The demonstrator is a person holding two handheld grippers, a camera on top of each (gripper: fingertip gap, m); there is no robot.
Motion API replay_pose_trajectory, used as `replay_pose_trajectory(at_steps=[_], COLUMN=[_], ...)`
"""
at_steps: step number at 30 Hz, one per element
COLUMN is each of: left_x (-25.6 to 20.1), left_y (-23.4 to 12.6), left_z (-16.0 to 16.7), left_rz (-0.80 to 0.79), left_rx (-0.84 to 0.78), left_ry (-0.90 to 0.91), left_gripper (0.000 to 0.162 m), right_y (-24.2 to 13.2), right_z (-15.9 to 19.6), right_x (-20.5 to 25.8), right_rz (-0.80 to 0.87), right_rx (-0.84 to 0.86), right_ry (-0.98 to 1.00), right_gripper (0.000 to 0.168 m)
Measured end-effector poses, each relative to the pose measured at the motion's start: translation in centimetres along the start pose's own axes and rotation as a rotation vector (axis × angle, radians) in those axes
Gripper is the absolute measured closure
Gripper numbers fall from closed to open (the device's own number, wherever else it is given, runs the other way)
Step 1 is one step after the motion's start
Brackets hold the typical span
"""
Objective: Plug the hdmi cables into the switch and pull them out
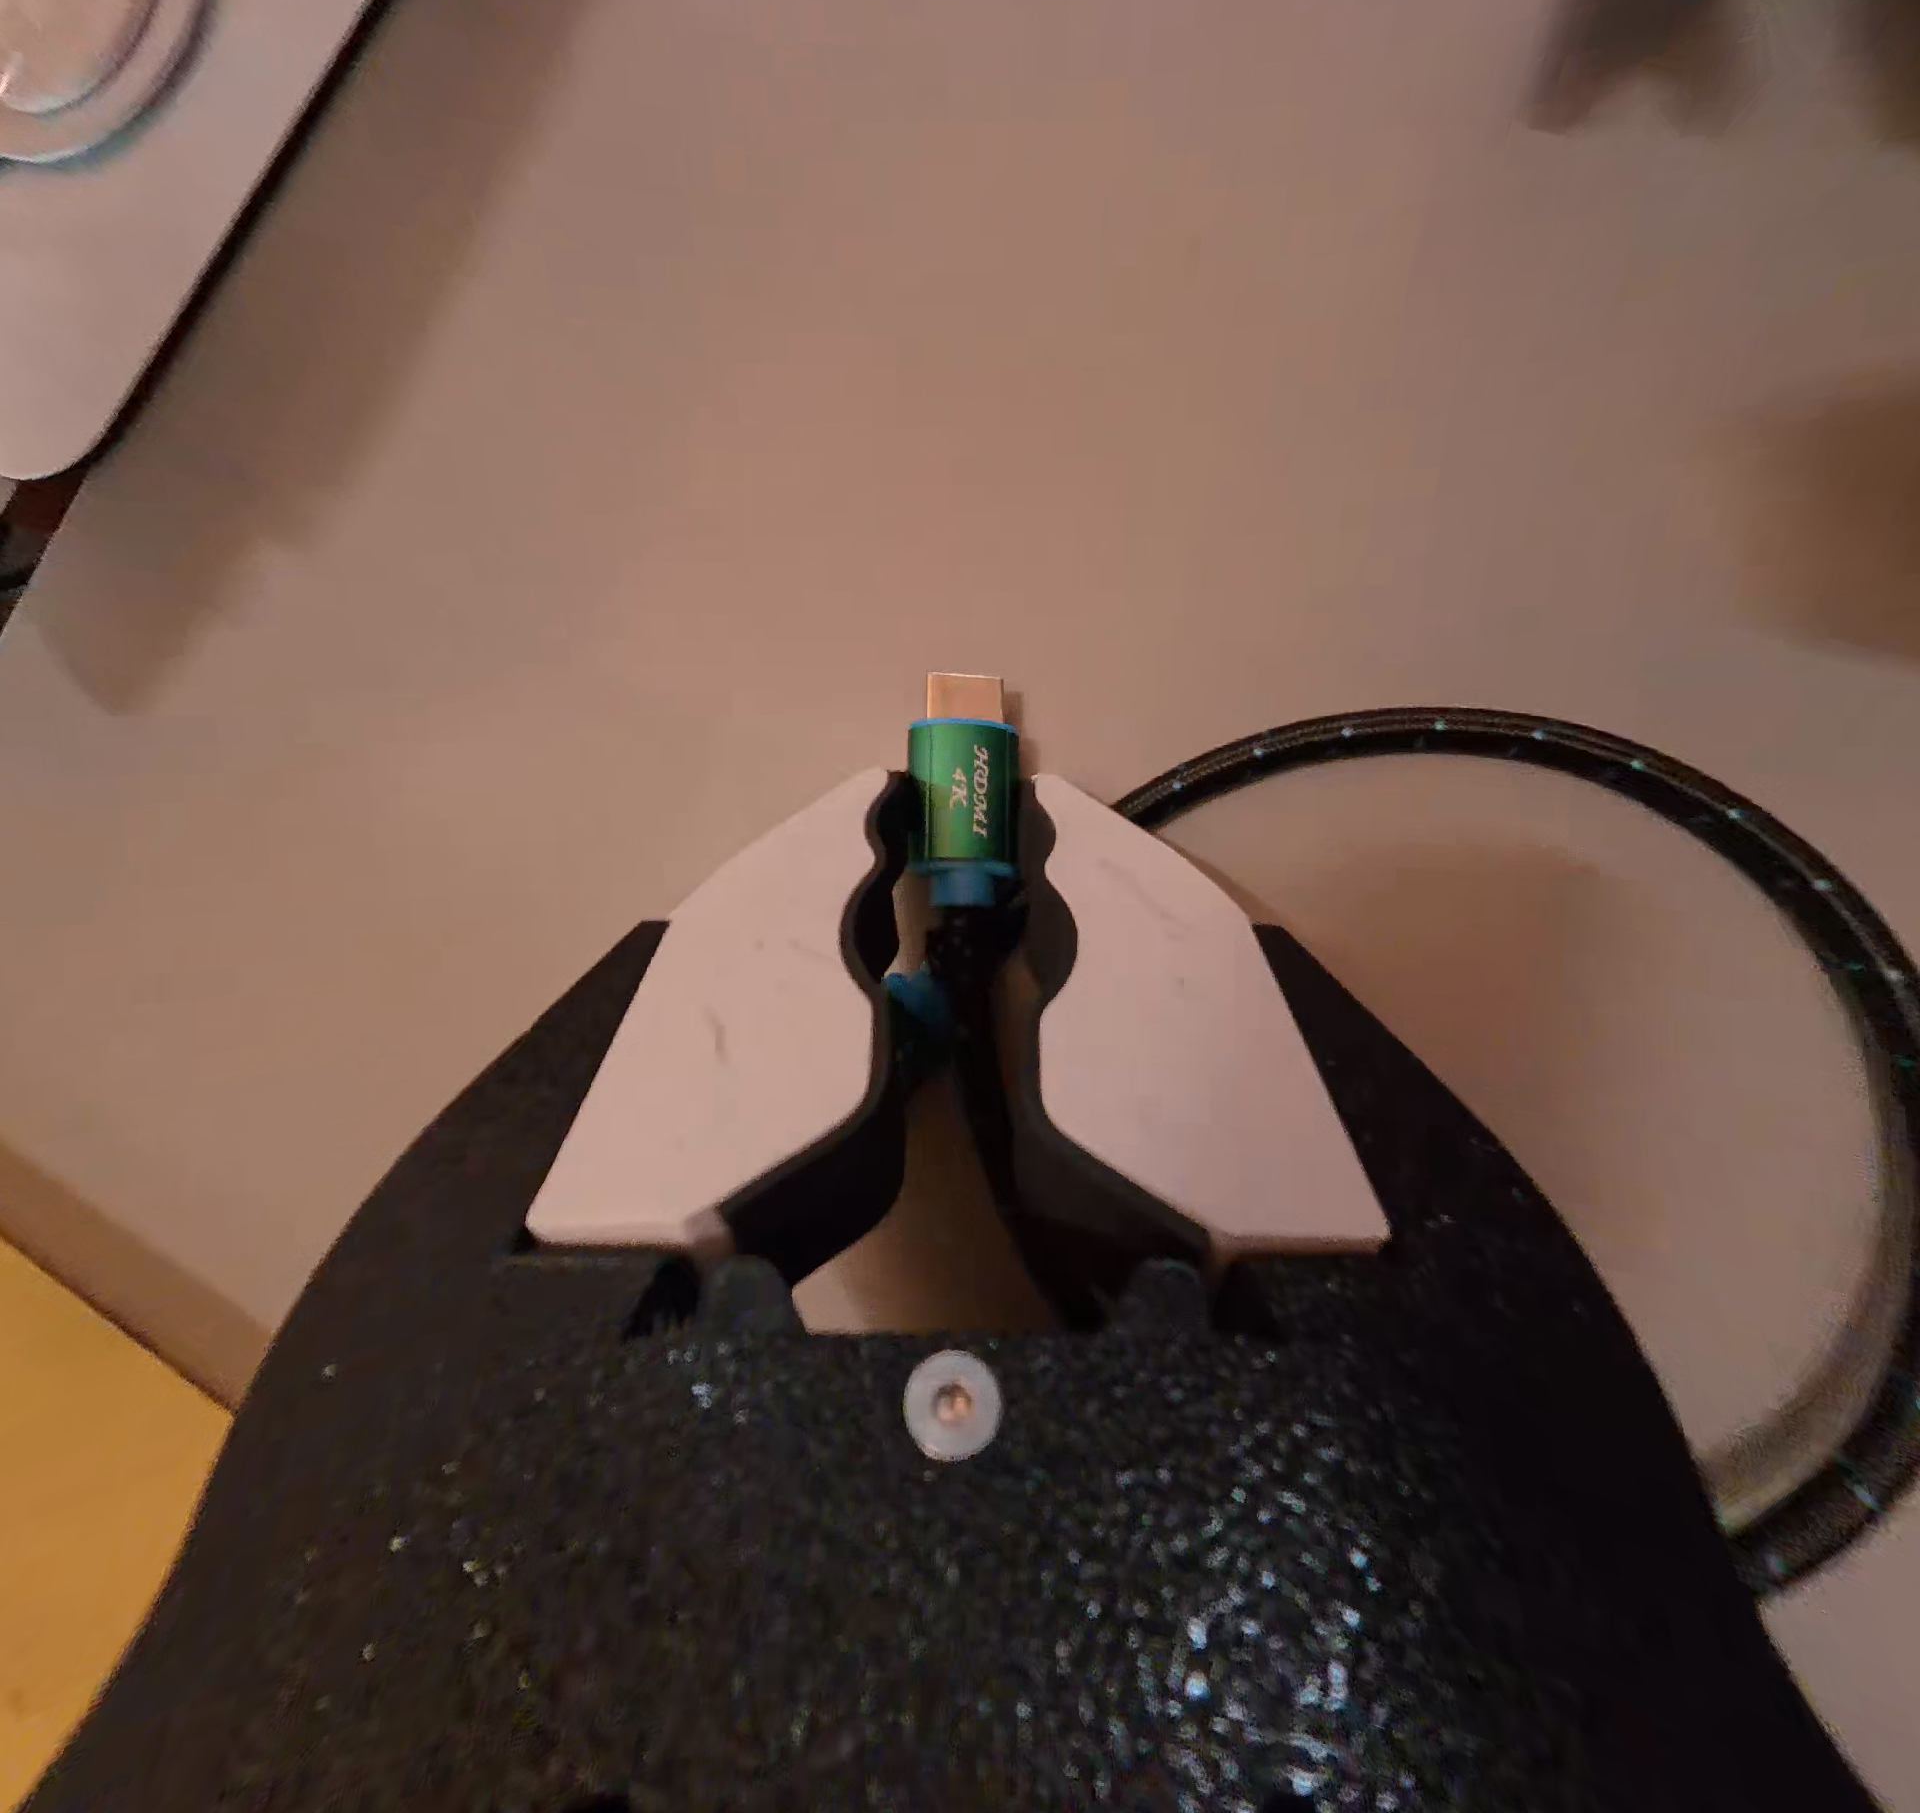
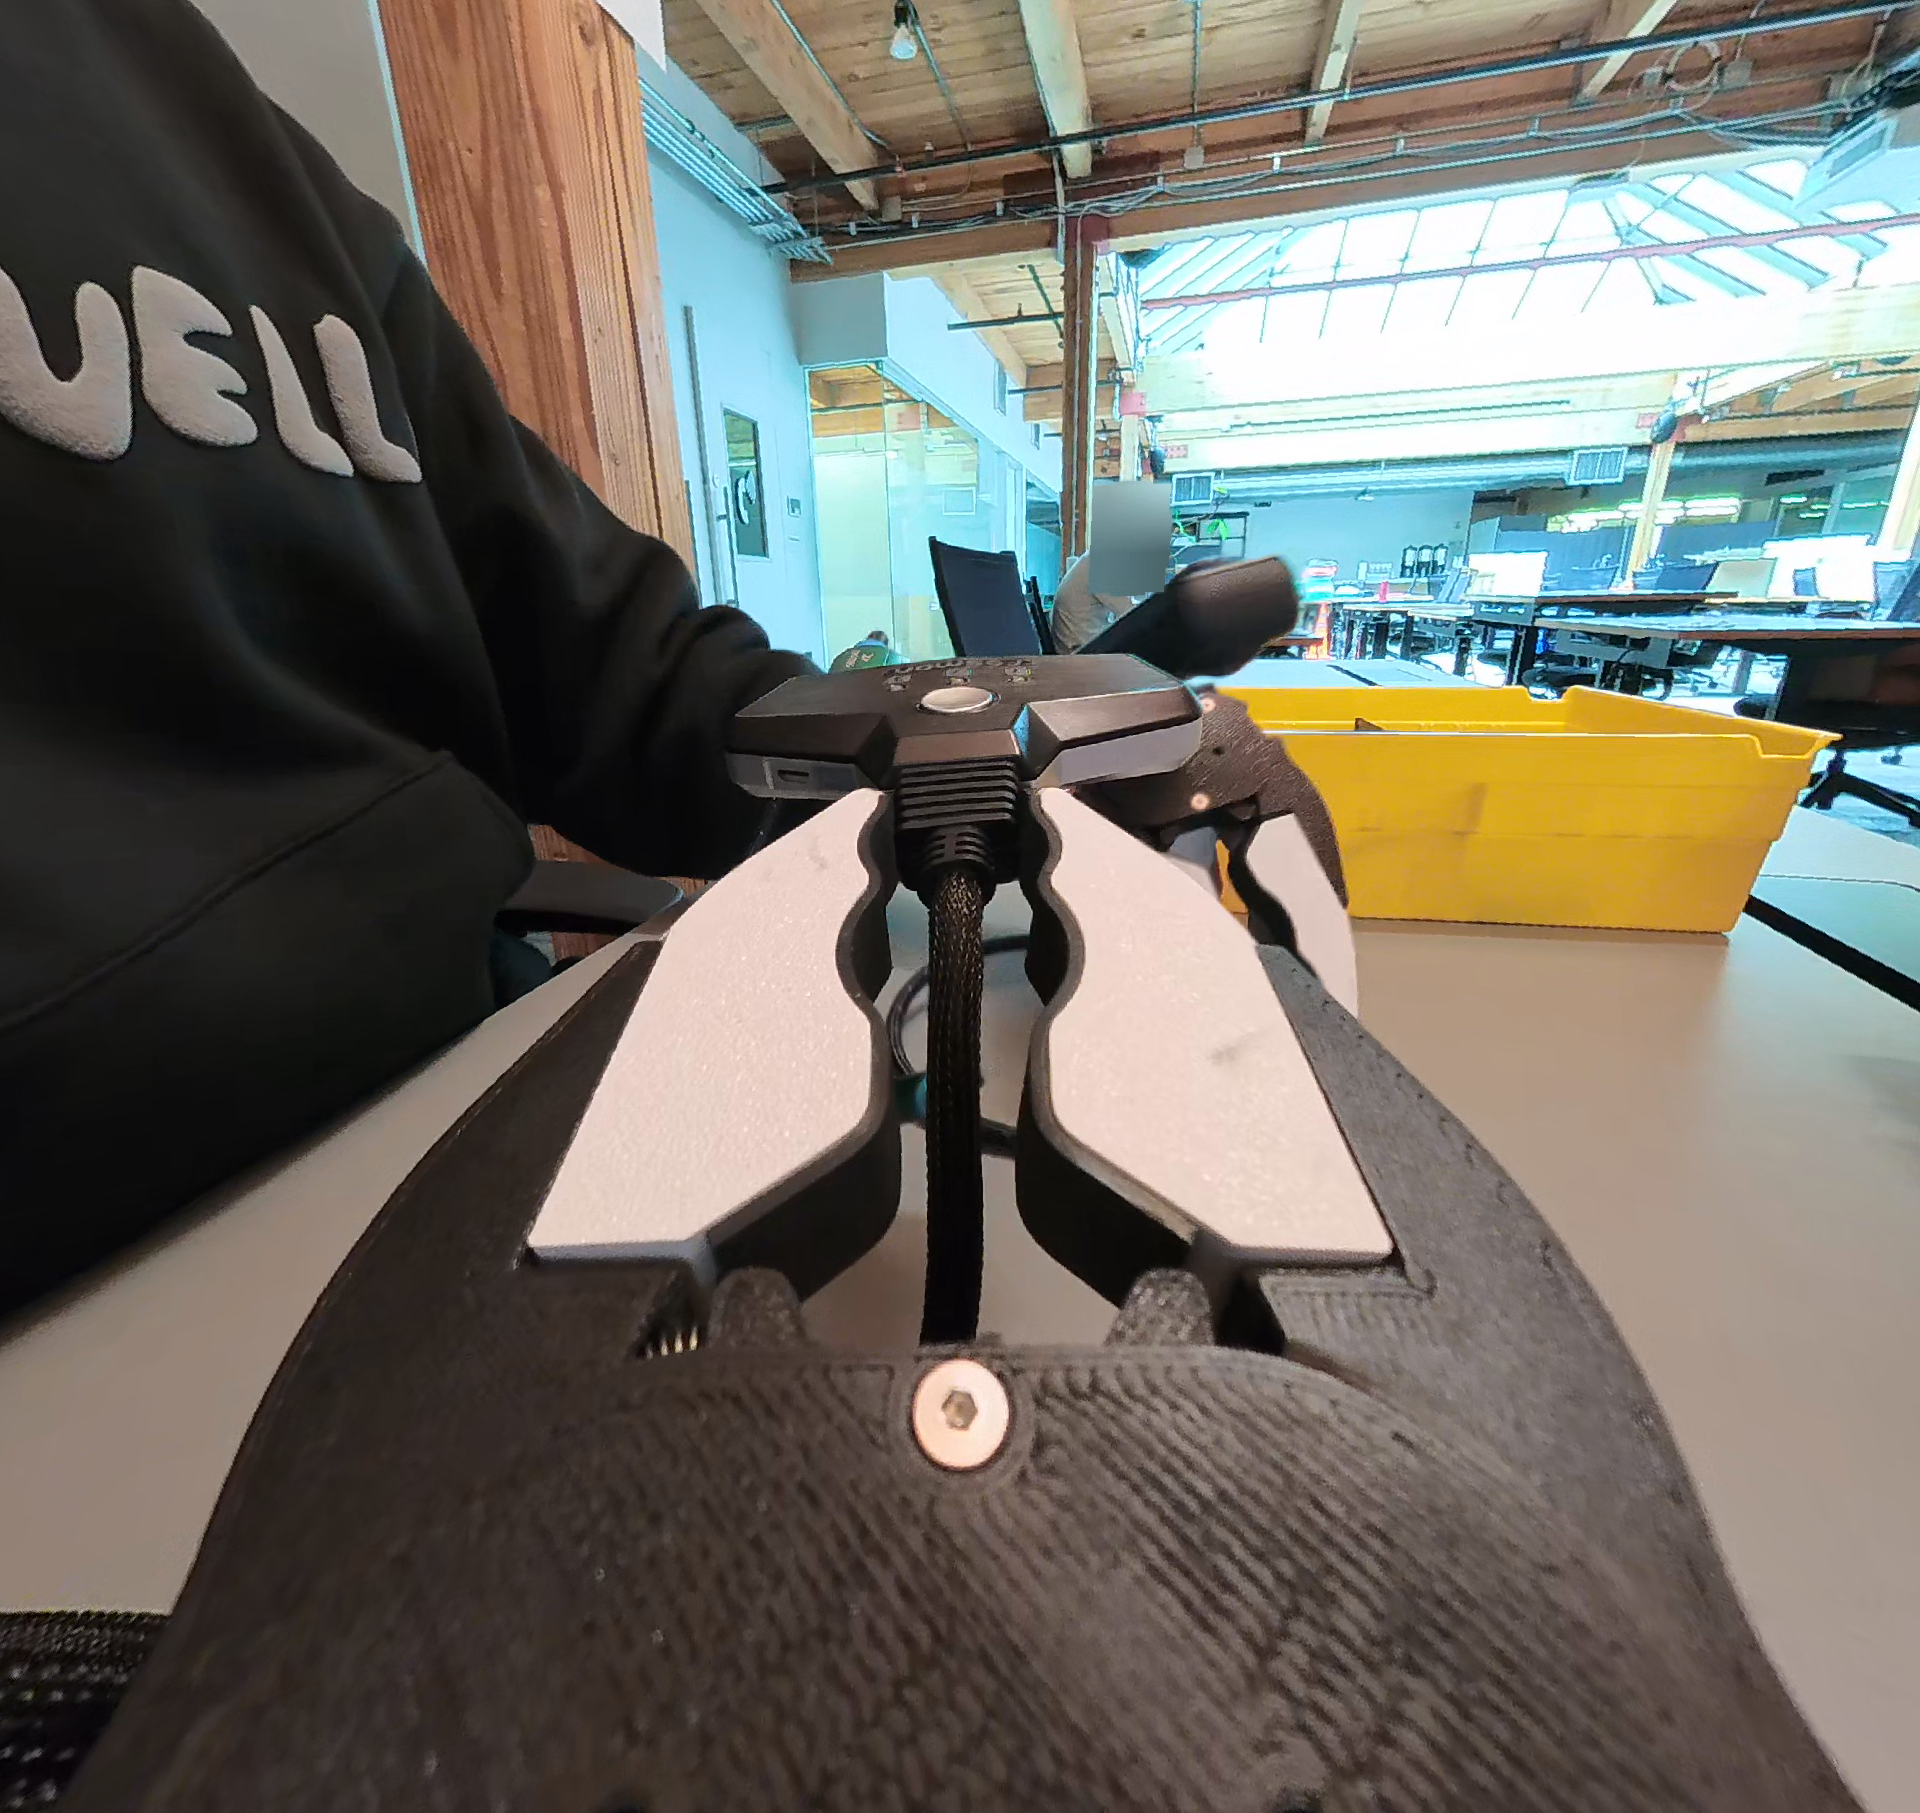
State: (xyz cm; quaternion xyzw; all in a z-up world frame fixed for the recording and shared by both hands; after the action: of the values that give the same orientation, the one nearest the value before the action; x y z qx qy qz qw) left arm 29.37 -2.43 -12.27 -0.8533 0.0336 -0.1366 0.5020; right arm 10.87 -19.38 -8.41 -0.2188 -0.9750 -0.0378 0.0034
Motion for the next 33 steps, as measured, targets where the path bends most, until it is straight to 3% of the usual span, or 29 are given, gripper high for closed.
replay_pose_trajectory(at_steps=[8,15,27,33], left_x=[0.0,-0.2,-0.7,0.0], left_y=[0.1,0.0,-0.1,0.1], left_z=[1.1,1.1,1.1,0.9], left_rz=[0.037,0.02,-0.211,-0.191], left_rx=[-0.136,-0.143,-0.093,-0.047], left_ry=[0.015,0.035,0.052,0.014], left_gripper=[0.142,0.141,0.141,0.142], right_y=[-0.1,-0.2,-0.3,-0.4], right_z=[0.0,0.0,0.0,0.0], right_x=[0.0,0.0,-0.1,0.0], right_rz=[0.004,0.01,0.007,0.017], right_rx=[-0.008,-0.024,-0.025,-0.036], right_ry=[0.003,-0.003,0.01,-0.001], right_gripper=[0.146,0.146,0.146,0.146])
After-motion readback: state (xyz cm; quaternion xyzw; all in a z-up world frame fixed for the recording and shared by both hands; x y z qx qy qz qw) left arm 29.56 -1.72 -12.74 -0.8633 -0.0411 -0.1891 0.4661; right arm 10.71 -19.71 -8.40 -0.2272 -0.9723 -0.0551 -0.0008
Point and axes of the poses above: each gripper's, where its closed fingertips meet, y out along the fingers, z out of its underside, x = y × z across the jaws, the point moved 9 cm from there along -y, back along the fingers, and after that the axes turned 12 degrees about x, right-handed, at the moved point
